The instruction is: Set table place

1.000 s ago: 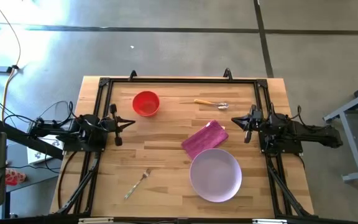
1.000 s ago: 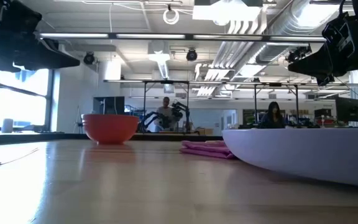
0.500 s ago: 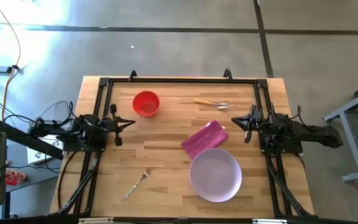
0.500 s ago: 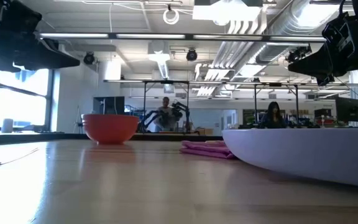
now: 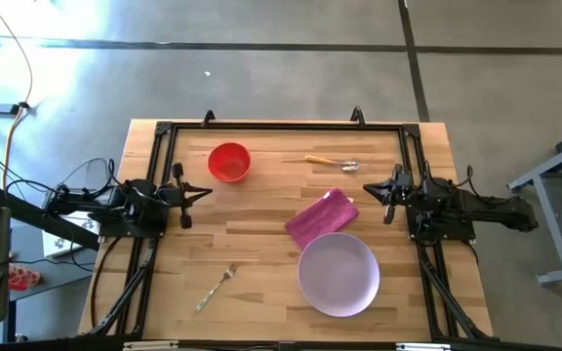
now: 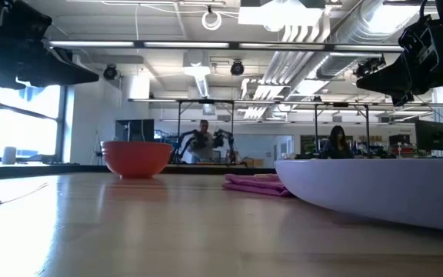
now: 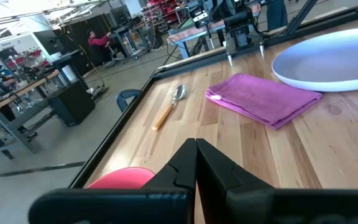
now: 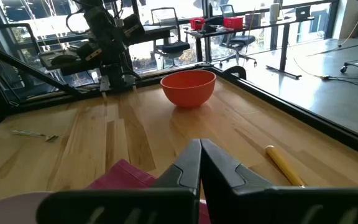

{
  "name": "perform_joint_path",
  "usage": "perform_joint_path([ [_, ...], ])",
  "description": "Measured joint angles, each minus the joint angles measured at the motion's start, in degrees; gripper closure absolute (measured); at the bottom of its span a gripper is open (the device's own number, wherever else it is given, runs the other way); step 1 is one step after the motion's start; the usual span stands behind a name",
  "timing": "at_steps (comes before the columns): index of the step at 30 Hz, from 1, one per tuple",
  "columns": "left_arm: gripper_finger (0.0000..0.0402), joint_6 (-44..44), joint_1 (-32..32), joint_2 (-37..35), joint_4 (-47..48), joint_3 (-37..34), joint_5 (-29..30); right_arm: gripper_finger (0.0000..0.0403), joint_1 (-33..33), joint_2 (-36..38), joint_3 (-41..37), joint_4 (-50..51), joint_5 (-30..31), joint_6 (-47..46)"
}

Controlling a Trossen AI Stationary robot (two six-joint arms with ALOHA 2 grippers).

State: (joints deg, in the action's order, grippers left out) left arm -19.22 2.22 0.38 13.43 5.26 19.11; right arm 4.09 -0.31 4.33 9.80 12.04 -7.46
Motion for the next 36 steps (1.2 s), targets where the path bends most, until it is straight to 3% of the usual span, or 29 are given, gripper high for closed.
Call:
perform_joint_path([
  [20,0.0401,-0.01,0.01,-0.01,-0.02,0.02,-0.05,0.0403,-0.01,-0.01,0.00,-0.01,0.00,0.00],
  [25,0.0401,0.52,-0.01,0.01,-0.02,0.01,-2.86,0.0403,-0.01,0.01,0.00,0.00,0.01,0.00],
  [31,0.0401,10.96,-0.01,0.00,-0.10,0.01,-4.10,0.0403,-0.01,-0.01,0.00,0.00,0.00,0.00],
  [36,0.0401,24.47,-0.01,-0.01,-0.48,0.00,1.13,0.0403,-0.01,0.00,0.00,-0.01,0.00,0.00],
])
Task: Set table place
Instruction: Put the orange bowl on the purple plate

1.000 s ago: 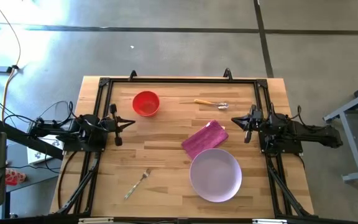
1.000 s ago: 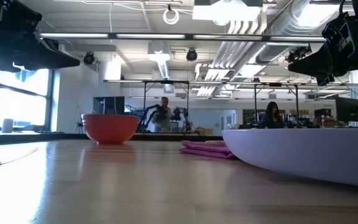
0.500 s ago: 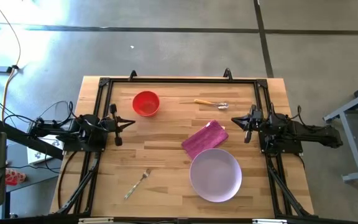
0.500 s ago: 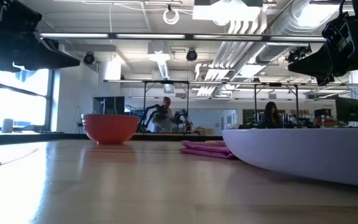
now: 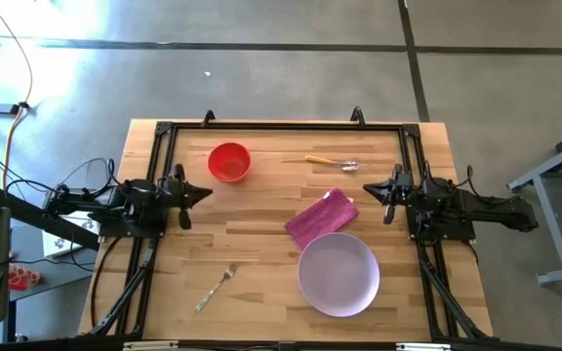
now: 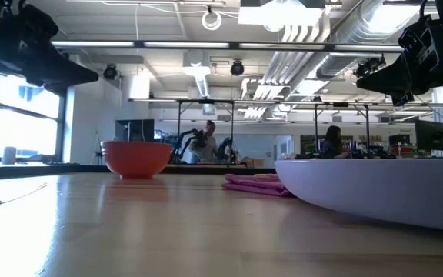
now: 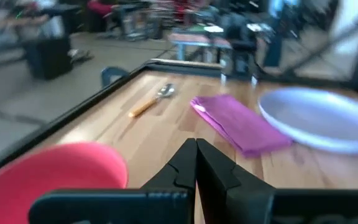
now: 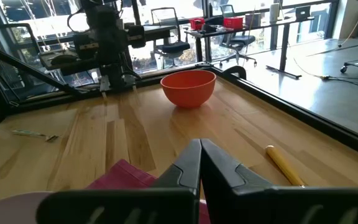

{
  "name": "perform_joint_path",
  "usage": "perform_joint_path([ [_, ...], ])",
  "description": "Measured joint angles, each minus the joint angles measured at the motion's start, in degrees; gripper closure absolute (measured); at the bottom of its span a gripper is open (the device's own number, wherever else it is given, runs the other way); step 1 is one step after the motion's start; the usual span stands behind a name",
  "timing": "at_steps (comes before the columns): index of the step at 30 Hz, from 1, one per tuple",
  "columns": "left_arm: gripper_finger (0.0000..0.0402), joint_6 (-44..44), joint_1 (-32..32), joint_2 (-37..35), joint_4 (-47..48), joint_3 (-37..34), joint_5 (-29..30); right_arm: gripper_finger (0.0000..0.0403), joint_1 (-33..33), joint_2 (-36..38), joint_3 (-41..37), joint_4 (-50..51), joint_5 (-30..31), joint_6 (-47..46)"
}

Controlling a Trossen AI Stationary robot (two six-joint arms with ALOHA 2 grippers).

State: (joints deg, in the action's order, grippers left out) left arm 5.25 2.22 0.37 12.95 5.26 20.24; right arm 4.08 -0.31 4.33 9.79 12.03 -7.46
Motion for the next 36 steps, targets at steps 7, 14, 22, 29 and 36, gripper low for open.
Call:
perform_joint_path([
  [7,0.0401,2.70,0.02,0.00,-4.05,0.02,11.25,0.0403,0.04,0.02,-0.01,-0.13,1.26,2.64],
  [14,0.0401,2.57,0.00,0.06,-5.69,0.02,14.92,0.0403,0.06,0.00,-0.13,-2.44,3.92,-4.78],
  [22,0.0401,2.70,0.02,8.74,-9.40,3.81,10.64,0.0403,0.09,-0.42,0.12,-12.62,15.34,-23.48],
  [29,0.0401,12.74,1.56,27.79,14.74,20.88,14.21,0.0403,0.07,-8.86,4.50,-12.32,13.91,-28.62],
  [36,0.0401,13.64,15.65,50.41,42.20,43.35,4.74,0.0403,1.97,-23.81,15.38,-5.91,13.97,-27.06],
])
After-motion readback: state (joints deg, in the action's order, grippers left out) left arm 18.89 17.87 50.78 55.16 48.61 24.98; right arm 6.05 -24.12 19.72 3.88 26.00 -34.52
